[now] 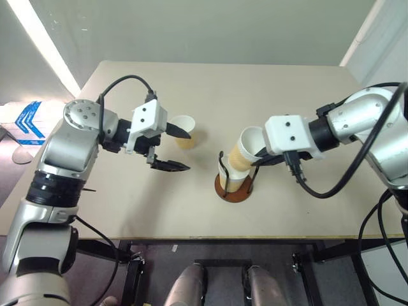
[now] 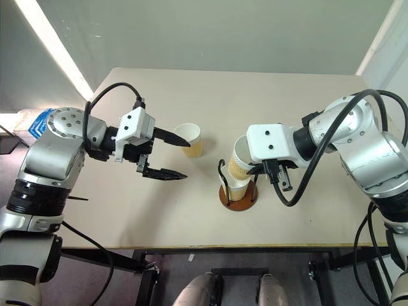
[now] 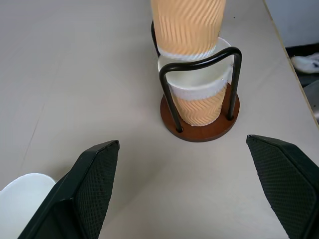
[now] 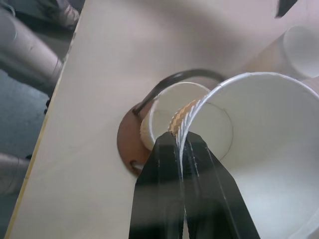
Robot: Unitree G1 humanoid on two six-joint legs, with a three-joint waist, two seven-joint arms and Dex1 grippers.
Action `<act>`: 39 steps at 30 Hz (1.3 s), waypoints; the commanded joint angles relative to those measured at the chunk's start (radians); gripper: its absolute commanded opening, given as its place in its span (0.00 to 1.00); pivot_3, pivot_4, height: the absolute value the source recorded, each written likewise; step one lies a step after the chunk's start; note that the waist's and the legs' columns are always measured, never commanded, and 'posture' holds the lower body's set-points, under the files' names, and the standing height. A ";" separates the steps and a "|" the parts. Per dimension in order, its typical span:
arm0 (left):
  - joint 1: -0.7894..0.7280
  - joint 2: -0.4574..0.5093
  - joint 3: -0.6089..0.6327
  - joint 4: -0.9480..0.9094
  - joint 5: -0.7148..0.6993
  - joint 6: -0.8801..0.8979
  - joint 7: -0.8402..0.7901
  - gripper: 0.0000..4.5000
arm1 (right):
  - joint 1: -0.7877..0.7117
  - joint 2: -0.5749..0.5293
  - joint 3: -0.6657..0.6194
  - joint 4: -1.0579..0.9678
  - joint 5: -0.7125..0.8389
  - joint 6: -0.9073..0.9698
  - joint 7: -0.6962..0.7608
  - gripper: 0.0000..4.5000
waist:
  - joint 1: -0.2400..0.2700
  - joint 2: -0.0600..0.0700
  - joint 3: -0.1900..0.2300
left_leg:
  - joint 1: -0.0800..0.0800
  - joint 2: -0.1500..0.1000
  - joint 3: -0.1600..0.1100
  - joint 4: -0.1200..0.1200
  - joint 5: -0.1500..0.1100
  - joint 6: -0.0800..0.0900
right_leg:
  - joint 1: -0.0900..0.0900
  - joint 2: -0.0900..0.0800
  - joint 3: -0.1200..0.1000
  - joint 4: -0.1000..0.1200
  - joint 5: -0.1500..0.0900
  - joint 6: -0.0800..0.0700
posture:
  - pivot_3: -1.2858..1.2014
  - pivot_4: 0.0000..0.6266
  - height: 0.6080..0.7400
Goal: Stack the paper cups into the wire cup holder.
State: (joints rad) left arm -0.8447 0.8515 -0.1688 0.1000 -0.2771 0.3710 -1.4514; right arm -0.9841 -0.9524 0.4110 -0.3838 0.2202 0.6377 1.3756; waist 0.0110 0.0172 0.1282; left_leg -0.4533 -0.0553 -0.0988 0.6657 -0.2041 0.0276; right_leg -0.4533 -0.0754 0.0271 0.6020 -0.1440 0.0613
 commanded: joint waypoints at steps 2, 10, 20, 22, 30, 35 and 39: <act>-0.017 0.001 0.028 -0.023 -0.007 -0.005 0.010 1.00 | -0.006 0.030 -0.006 -0.019 -0.016 -0.002 -0.007 0.02 | 0.000 0.000 0.000 | 0.000 0.000 0.000 0.000 0.000 0.001 | 0.000 0.000 0.000 0.001 0.000 0.000 | 0.52 0.24 1.00; -0.030 -0.015 0.006 0.005 0.030 -0.025 0.034 1.00 | -0.038 0.082 -0.074 0.002 -0.007 0.073 -0.078 0.36 | 0.000 0.000 0.000 | 0.001 0.000 -0.001 0.000 0.000 0.003 | -0.001 0.000 0.000 0.005 0.000 -0.003 | 0.52 0.24 1.00; -0.137 -0.060 -0.034 0.136 0.258 -0.155 0.249 1.00 | -0.026 0.079 -0.363 -0.010 0.178 0.384 -0.193 0.94 | 0.005 -0.001 0.000 | 0.000 0.000 -0.002 -0.001 0.001 0.002 | -0.002 0.000 -0.001 0.006 -0.001 -0.004 | 0.52 0.24 1.00; -0.173 -0.067 -0.061 0.170 0.325 -0.190 0.293 1.00 | -0.004 0.082 -0.457 -0.044 0.253 0.496 -0.229 0.94 | 0.007 -0.001 0.000 | 0.000 0.000 -0.002 -0.001 0.002 0.002 | -0.002 0.000 -0.001 0.005 -0.001 -0.004 | 0.52 0.24 1.00; -0.251 -0.088 -0.198 0.330 0.556 -0.397 0.357 1.00 | 0.113 0.076 -0.620 -0.146 0.404 0.647 -0.351 0.94 | 0.004 -0.001 0.000 | -0.001 0.000 -0.001 -0.003 0.004 -0.007 | -0.005 0.000 0.000 0.006 -0.003 -0.004 | 0.52 0.24 1.00; -0.301 -0.136 -0.245 0.465 0.637 -0.487 0.403 1.00 | 0.131 0.087 -0.663 -0.160 0.481 0.679 -0.416 0.94 | 0.007 -0.001 0.000 | -0.002 0.000 -0.001 -0.003 0.004 -0.007 | -0.005 0.000 0.000 0.006 -0.003 -0.002 | 0.52 0.24 1.00; -0.339 -0.183 -0.268 0.579 0.683 -0.540 0.443 1.00 | 0.145 0.087 -0.679 -0.172 0.524 0.688 -0.469 0.94 | 0.007 -0.001 0.000 | -0.002 -0.001 0.000 -0.003 0.004 -0.006 | -0.005 0.000 0.000 0.006 -0.003 -0.001 | 0.52 0.24 1.00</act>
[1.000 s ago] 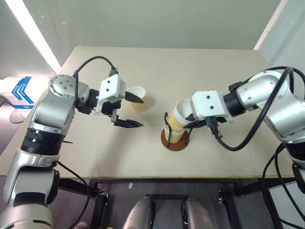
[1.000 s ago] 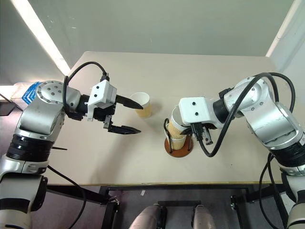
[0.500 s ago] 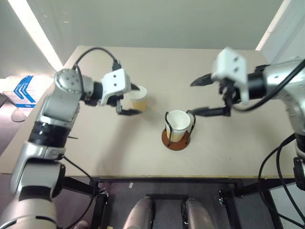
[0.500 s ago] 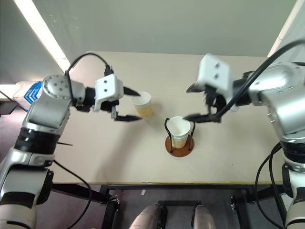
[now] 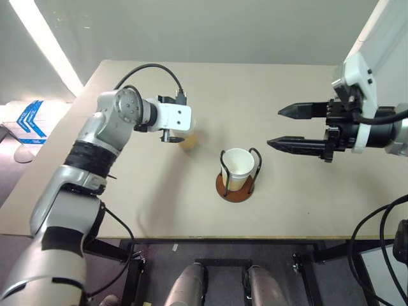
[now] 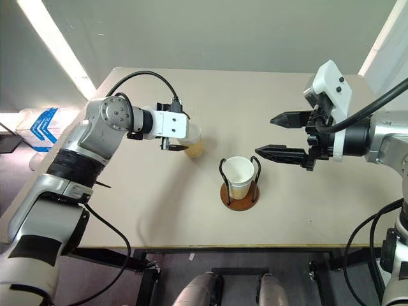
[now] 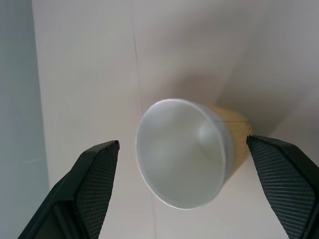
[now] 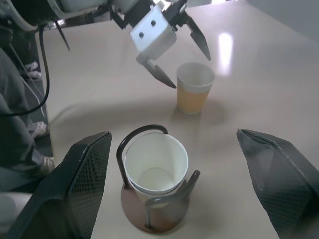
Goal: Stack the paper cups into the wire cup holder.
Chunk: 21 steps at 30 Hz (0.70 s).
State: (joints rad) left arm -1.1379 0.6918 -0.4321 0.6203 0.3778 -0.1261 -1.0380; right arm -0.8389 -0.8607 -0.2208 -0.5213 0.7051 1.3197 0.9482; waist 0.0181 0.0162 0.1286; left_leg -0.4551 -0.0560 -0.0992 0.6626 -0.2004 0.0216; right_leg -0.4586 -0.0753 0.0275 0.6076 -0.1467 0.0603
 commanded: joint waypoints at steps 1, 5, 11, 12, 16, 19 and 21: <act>-0.051 -0.031 -0.008 0.076 0.033 -0.054 0.028 1.00 | 0.003 -0.007 -0.051 -0.035 0.049 0.007 -0.052 0.94 | 0.001 0.000 0.000 | 0.000 0.000 0.000 0.000 0.000 0.000 | 0.000 0.000 0.000 0.000 0.000 0.000 | 0.52 0.24 1.00; -0.066 -0.046 -0.014 0.140 0.048 -0.091 0.023 1.00 | 0.016 -0.024 -0.062 -0.038 0.081 -0.001 -0.087 0.94 | 0.001 0.000 0.000 | 0.000 0.000 0.000 0.000 0.000 0.000 | 0.000 0.000 0.000 0.000 0.002 0.004 | 0.52 0.24 1.00; -0.080 -0.082 -0.026 0.227 0.068 -0.141 0.022 0.91 | 0.040 -0.031 -0.085 -0.045 0.124 -0.032 -0.127 0.95 | 0.003 0.000 0.000 | 0.000 0.000 0.001 0.001 -0.001 0.001 | 0.000 0.000 0.000 0.000 0.003 0.008 | 0.52 0.24 1.00; -0.083 -0.087 -0.025 0.236 0.070 -0.149 0.023 0.86 | 0.044 -0.031 -0.087 -0.046 0.128 -0.041 -0.131 0.95 | 0.004 0.000 0.000 | 0.000 0.000 0.001 0.001 -0.001 0.001 | 0.000 0.000 0.000 0.000 0.003 0.007 | 0.52 0.24 1.00; -0.090 -0.094 -0.005 0.253 0.036 -0.185 -0.030 0.59 | 0.065 -0.020 -0.109 -0.055 0.137 -0.145 -0.117 0.95 | 0.004 0.000 0.000 | -0.001 0.000 0.001 0.001 -0.001 0.002 | 0.000 0.000 0.001 0.000 0.004 0.008 | 0.52 0.24 1.00; -0.088 -0.086 0.019 0.233 -0.014 -0.197 -0.107 0.40 | 0.107 -0.029 -0.133 -0.065 0.152 -0.216 -0.102 0.95 | 0.005 0.000 0.000 | -0.001 0.000 0.001 0.002 -0.001 0.002 | 0.000 0.000 0.001 0.000 0.004 0.009 | 0.52 0.24 1.00; -0.085 -0.076 0.037 0.206 -0.055 -0.197 -0.167 0.26 | 0.151 -0.047 -0.147 -0.076 0.152 -0.264 -0.080 0.95 | 0.005 0.000 0.000 | -0.001 0.000 0.001 0.002 -0.002 0.003 | 0.000 0.000 0.001 0.000 0.003 0.010 | 0.52 0.24 1.00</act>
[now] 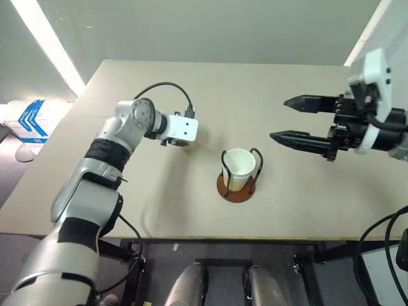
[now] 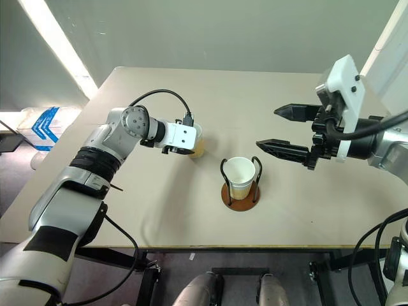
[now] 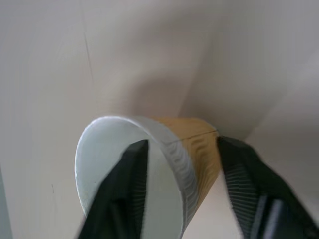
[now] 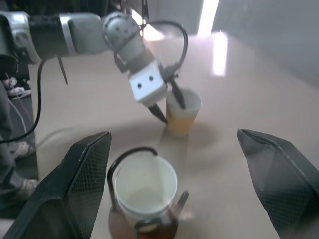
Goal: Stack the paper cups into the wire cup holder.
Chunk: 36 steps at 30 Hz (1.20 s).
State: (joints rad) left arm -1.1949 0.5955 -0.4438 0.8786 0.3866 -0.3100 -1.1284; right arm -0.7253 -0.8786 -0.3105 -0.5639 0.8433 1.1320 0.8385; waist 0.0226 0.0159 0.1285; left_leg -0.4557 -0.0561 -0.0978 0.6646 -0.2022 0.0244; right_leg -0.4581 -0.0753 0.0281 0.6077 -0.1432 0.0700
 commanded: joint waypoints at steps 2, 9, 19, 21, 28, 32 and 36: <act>-0.025 0.035 0.062 -0.087 -0.106 -0.007 -0.146 0.11 | 0.081 -0.042 -0.073 -0.043 0.018 -0.121 0.051 0.95 | 0.001 0.000 0.000 | -0.001 0.000 0.000 0.000 0.000 0.000 | 0.000 0.000 0.000 0.000 0.000 0.000 | 0.52 0.24 1.00; -0.039 0.079 0.115 -0.226 -0.247 0.064 -0.359 0.01 | 0.216 -0.083 -0.114 -0.030 0.037 -0.213 0.109 0.95 | 0.001 0.000 0.000 | -0.001 0.000 0.000 0.001 -0.001 0.001 | 0.000 0.000 0.000 0.000 -0.001 0.002 | 0.52 0.24 1.00; -0.136 0.078 0.130 -0.426 -0.505 0.272 -0.486 0.01 | 0.387 -0.122 -0.150 -0.022 0.048 -0.310 0.194 0.95 | 0.002 0.000 0.000 | -0.001 0.000 0.001 0.003 -0.003 0.006 | 0.002 0.000 0.000 -0.001 -0.002 0.002 | 0.52 0.24 1.00; -0.150 0.078 0.108 -0.450 -0.547 0.292 -0.486 0.01 | 0.399 -0.126 -0.147 -0.030 0.061 -0.317 0.199 0.95 | 0.002 0.000 0.000 | -0.001 0.000 0.001 0.003 -0.003 0.006 | 0.002 0.000 0.000 -0.001 -0.002 0.003 | 0.52 0.24 1.00; -0.201 0.065 -0.002 -0.492 -0.667 0.310 -0.486 0.01 | 0.423 -0.136 -0.146 -0.048 0.064 -0.341 0.186 0.95 | 0.001 0.000 0.000 | 0.001 0.000 0.001 0.003 -0.005 0.010 | 0.005 -0.001 0.001 -0.002 -0.002 0.004 | 0.52 0.24 1.00; -0.206 0.077 -0.077 -0.540 -0.742 0.318 -0.486 0.01 | 0.446 -0.141 -0.167 -0.056 0.062 -0.348 0.173 0.95 | 0.001 0.000 0.000 | 0.001 0.000 0.001 0.004 -0.004 0.010 | 0.005 -0.001 0.001 -0.002 -0.001 0.007 | 0.52 0.24 1.00; -0.214 0.091 -0.129 -0.568 -0.801 0.325 -0.486 0.01 | 0.470 -0.146 -0.188 -0.063 0.065 -0.350 0.162 0.95 | 0.001 0.000 0.000 | 0.001 0.000 0.001 0.004 -0.004 0.009 | 0.006 -0.001 0.001 -0.003 0.000 0.009 | 0.52 0.24 1.00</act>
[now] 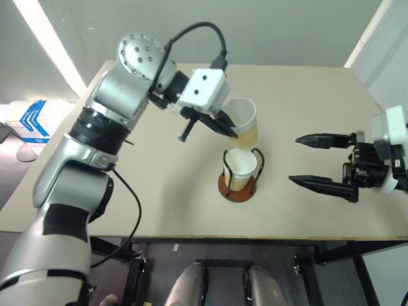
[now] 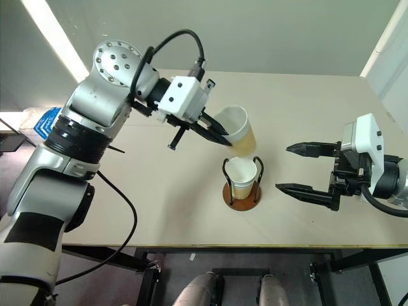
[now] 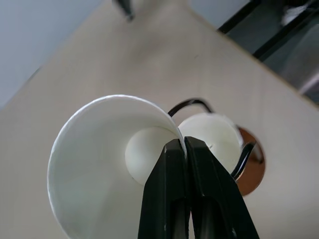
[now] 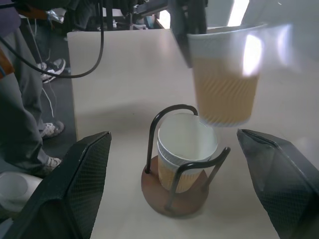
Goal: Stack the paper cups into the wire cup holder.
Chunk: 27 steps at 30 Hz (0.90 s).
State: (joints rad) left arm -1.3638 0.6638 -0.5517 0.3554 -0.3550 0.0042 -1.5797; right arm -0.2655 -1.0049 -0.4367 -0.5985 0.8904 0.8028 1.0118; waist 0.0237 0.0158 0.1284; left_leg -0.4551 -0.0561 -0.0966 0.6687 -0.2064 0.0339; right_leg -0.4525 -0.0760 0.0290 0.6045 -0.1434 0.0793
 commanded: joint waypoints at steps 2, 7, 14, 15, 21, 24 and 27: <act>-0.045 0.034 -0.056 -0.069 -0.087 0.015 -0.035 0.01 | 0.026 -0.021 -0.076 -0.033 0.019 -0.020 -0.014 0.95 | 0.000 0.000 0.000 | 0.000 0.000 0.000 0.000 0.000 0.000 | 0.000 0.000 0.000 0.000 -0.001 0.001 | 0.52 0.24 1.00; -0.047 0.064 -0.116 -0.085 -0.109 -0.004 -0.035 0.01 | 0.048 -0.027 -0.093 -0.040 0.025 -0.025 -0.024 0.95 | 0.000 0.000 0.000 | 0.000 0.000 0.000 0.000 0.000 -0.001 | 0.001 0.000 0.000 -0.001 -0.001 0.001 | 0.52 0.24 1.00; -0.029 0.055 -0.153 -0.060 -0.060 -0.061 -0.035 0.01 | 0.069 -0.035 -0.107 -0.047 0.038 -0.026 -0.033 0.95 | 0.001 0.000 0.000 | 0.000 0.000 0.000 0.000 0.000 -0.001 | 0.002 0.000 0.000 -0.002 -0.003 -0.001 | 0.52 0.24 1.00; -0.027 0.051 -0.156 -0.058 -0.060 -0.060 -0.035 0.01 | 0.072 -0.037 -0.109 -0.048 0.040 -0.026 -0.034 0.95 | 0.001 0.000 0.000 | 0.000 0.000 0.000 0.000 0.000 -0.001 | 0.002 0.000 0.000 -0.002 -0.003 -0.001 | 0.52 0.24 1.00; -0.029 0.023 -0.165 -0.027 -0.029 -0.093 -0.035 0.01 | 0.087 -0.047 -0.118 -0.049 0.043 -0.026 -0.033 0.95 | 0.001 0.000 0.000 | 0.000 0.000 0.000 0.000 0.000 -0.001 | 0.002 0.000 0.000 -0.003 -0.003 -0.001 | 0.52 0.24 1.00; -0.032 0.011 -0.167 -0.013 -0.019 -0.114 -0.035 0.10 | 0.094 -0.052 -0.122 -0.050 0.042 -0.026 -0.032 0.95 | 0.001 0.000 0.000 | 0.000 0.000 0.000 0.000 0.000 -0.001 | 0.002 0.000 0.000 -0.004 -0.003 -0.001 | 0.52 0.24 1.00; -0.036 0.020 -0.179 -0.017 -0.029 -0.118 -0.035 0.30 | 0.108 -0.054 -0.130 -0.051 0.041 -0.027 -0.029 0.95 | 0.001 0.000 0.000 | 0.000 0.000 0.000 0.000 0.000 -0.001 | 0.002 0.000 0.000 -0.004 -0.002 0.000 | 0.52 0.24 1.00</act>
State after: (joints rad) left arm -1.3764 0.6781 -0.7304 0.3493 -0.3733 -0.0951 -1.5803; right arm -0.1610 -1.0427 -0.5174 -0.6331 0.9190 0.7928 0.9841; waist 0.0245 0.0159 0.1284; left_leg -0.4556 -0.0563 -0.0967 0.6690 -0.2069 0.0333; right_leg -0.4502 -0.0761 0.0290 0.6004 -0.1458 0.0792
